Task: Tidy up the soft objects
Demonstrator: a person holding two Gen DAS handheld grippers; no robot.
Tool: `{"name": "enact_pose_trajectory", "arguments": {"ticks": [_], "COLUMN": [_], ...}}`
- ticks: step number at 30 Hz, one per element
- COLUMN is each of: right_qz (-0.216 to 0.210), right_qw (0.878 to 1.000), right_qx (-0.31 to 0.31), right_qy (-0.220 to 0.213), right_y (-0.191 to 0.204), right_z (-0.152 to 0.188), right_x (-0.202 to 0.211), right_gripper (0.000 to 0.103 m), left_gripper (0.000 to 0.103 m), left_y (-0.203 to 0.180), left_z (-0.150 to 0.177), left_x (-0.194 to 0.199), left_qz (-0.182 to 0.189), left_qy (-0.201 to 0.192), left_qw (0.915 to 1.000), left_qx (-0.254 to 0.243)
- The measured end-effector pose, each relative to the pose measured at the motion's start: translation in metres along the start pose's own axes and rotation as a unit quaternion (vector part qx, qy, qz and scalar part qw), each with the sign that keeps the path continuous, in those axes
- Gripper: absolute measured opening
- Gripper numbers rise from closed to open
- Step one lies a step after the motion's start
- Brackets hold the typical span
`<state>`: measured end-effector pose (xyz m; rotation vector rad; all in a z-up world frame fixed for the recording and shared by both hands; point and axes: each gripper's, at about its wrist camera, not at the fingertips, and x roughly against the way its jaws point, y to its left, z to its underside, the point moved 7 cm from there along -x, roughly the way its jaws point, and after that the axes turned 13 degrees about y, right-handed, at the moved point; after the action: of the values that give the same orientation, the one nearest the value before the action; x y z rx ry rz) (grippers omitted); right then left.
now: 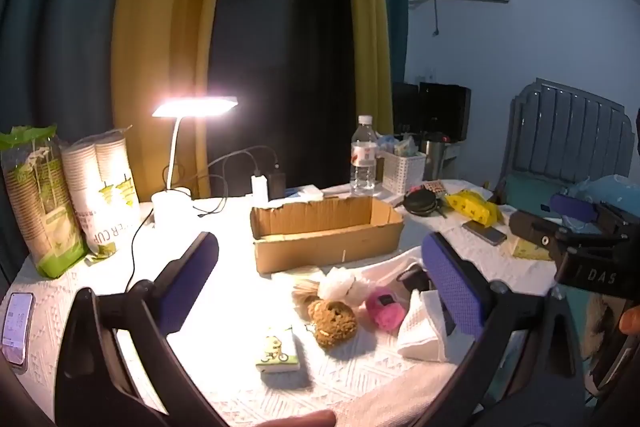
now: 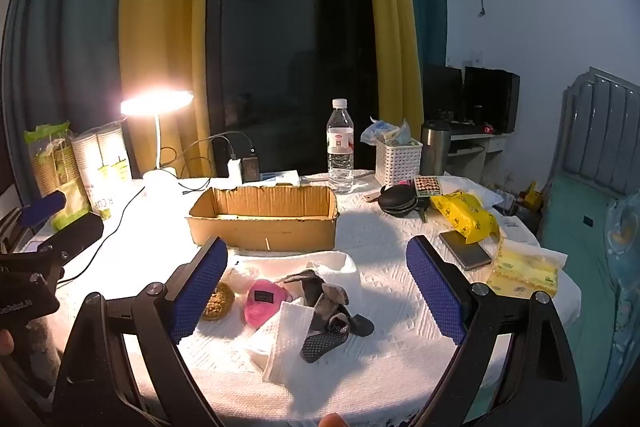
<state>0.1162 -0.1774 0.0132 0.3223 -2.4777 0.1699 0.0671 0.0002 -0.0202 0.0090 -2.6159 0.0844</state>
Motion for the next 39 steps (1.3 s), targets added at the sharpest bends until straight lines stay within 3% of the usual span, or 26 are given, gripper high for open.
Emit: {"name": "enact_pose_trajectory", "arguments": {"ticks": [39], "right_qz": [-0.002], "right_qw": [1.0], "right_qx": [0.0], "right_qy": [-0.008], "right_y": [0.0021], "right_z": [-0.0037], "right_x": [0.0009], "right_gripper": [0.093], "left_gripper": [0.102], "left_y": [0.006], "left_z": [0.0058], "left_x": [0.0012], "left_qz": [0.002], "left_qy": [0.004], "left_qw": [1.0], "left_qx": [0.005]}}
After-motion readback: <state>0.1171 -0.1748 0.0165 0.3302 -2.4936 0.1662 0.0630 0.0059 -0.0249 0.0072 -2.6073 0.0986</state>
